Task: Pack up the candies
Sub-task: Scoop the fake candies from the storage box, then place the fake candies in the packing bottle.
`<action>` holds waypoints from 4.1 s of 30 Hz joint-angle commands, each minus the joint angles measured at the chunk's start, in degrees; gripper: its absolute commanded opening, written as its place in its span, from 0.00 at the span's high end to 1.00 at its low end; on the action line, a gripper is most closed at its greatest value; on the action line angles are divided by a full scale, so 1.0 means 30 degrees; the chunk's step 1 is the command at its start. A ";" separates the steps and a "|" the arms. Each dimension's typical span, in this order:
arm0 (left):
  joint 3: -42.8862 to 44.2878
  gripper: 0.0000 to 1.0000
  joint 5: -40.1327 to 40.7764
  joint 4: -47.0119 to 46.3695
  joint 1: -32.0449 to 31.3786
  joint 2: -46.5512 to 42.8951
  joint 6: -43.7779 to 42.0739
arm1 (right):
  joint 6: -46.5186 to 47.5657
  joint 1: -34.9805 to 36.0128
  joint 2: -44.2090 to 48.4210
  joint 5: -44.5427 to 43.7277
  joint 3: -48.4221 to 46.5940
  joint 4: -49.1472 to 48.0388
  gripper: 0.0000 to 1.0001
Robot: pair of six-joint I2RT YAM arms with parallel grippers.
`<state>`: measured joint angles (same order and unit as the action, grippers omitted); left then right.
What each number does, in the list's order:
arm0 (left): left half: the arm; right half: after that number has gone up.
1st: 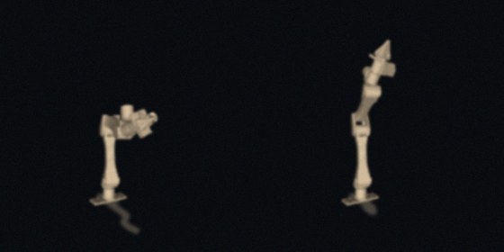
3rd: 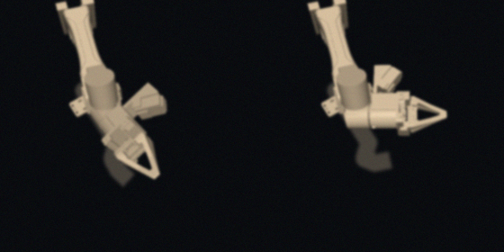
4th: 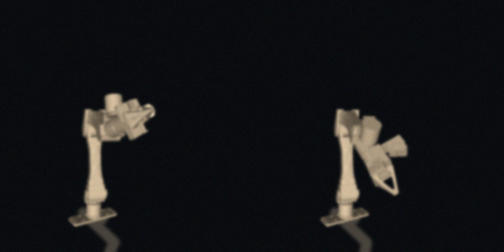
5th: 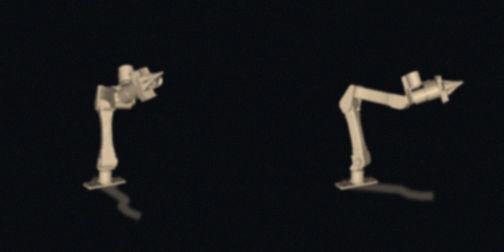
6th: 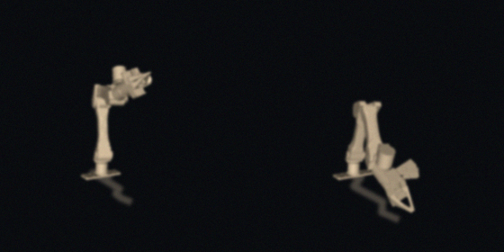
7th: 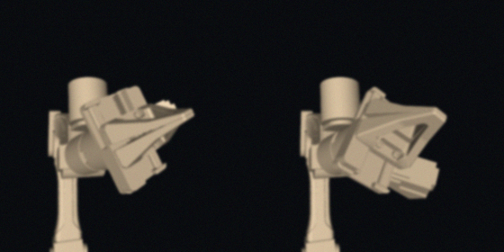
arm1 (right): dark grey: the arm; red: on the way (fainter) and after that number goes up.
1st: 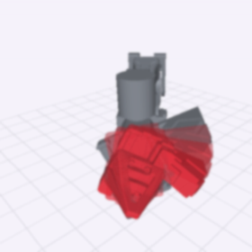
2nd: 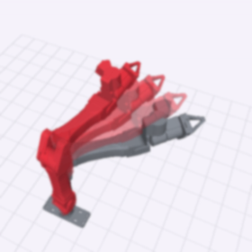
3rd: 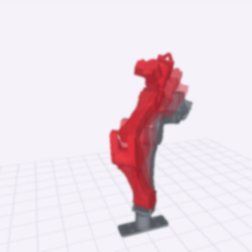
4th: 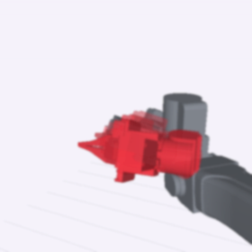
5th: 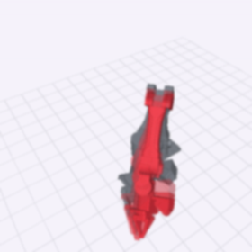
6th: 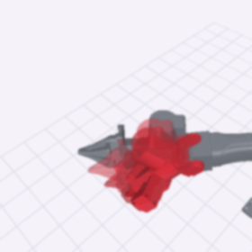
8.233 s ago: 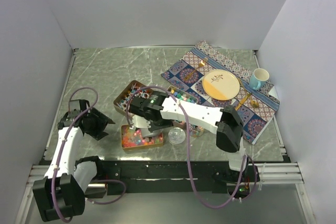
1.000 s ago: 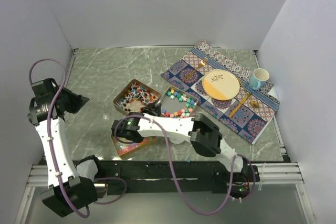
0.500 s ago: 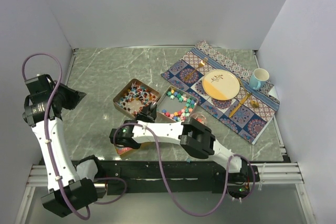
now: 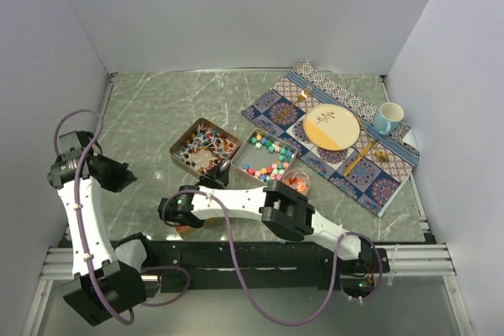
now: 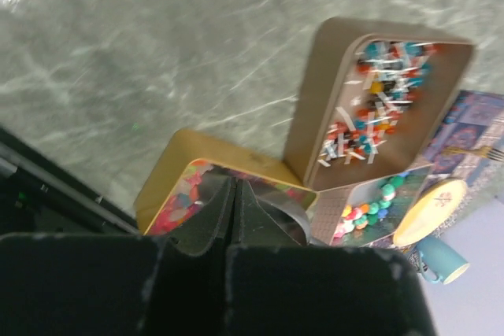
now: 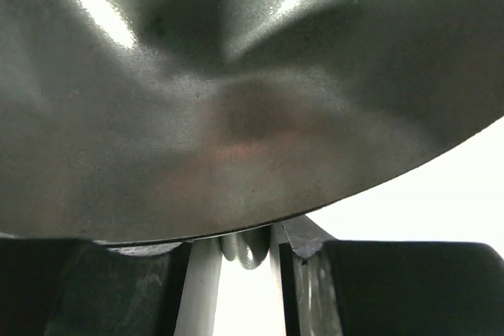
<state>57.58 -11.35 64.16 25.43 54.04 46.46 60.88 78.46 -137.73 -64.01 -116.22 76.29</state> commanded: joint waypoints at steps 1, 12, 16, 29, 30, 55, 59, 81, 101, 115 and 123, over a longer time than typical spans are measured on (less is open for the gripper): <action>-0.0473 0.99 0.0563 0.0442 0.0078 0.0295 0.0451 | -0.0227 0.0449 -0.0525 0.1705 -0.0634 0.0119 1.00; 0.0024 0.99 0.0706 0.0117 0.0283 0.0444 0.0101 | 0.1676 0.0538 -0.1228 0.4576 -0.1688 -0.2961 1.00; 0.0317 0.99 0.0709 -0.0029 0.0254 0.0502 0.0100 | 0.2205 0.0480 -0.1112 0.5981 -0.1659 -0.3806 1.00; 0.0874 0.99 0.0709 -0.0674 0.0341 0.1263 0.0335 | -0.1188 -0.0809 0.2752 1.3481 0.3930 -0.6734 1.00; 0.0903 0.99 0.0709 -0.0761 0.0400 0.1293 0.0335 | -0.1338 -0.1100 0.3133 1.3803 0.5039 -0.7145 1.00; 0.0026 0.99 -0.2188 -0.4773 0.2099 0.2611 0.0599 | -0.1985 -0.7689 1.2244 1.5127 0.6133 -0.6097 1.00; -0.0823 0.99 -0.2982 -0.5042 0.2070 0.2465 0.0072 | -0.1312 -0.9888 1.4587 1.4218 0.7562 -0.5100 1.00; -0.3461 0.99 -0.2954 -0.9755 0.0928 0.2728 0.2503 | 0.8208 -1.7333 2.6105 0.8859 2.2099 -0.7851 1.00; -0.4457 0.99 -0.3393 -1.0782 0.0898 0.1441 0.2942 | 1.2079 -1.7275 2.5024 0.4344 2.0755 -0.7414 1.00; -0.5541 0.99 -0.3422 -1.1045 0.0956 0.0502 0.2971 | 0.9091 -1.4965 2.2649 0.4286 1.7763 -0.4690 1.00; -0.5337 0.99 -0.3422 -1.1075 0.1044 0.0561 0.3088 | 0.8301 -1.3876 2.2182 0.2676 1.8206 -0.3867 1.00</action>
<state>40.97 -21.15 33.12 28.32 56.82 55.22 88.03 36.27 -70.39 -50.68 -60.95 62.24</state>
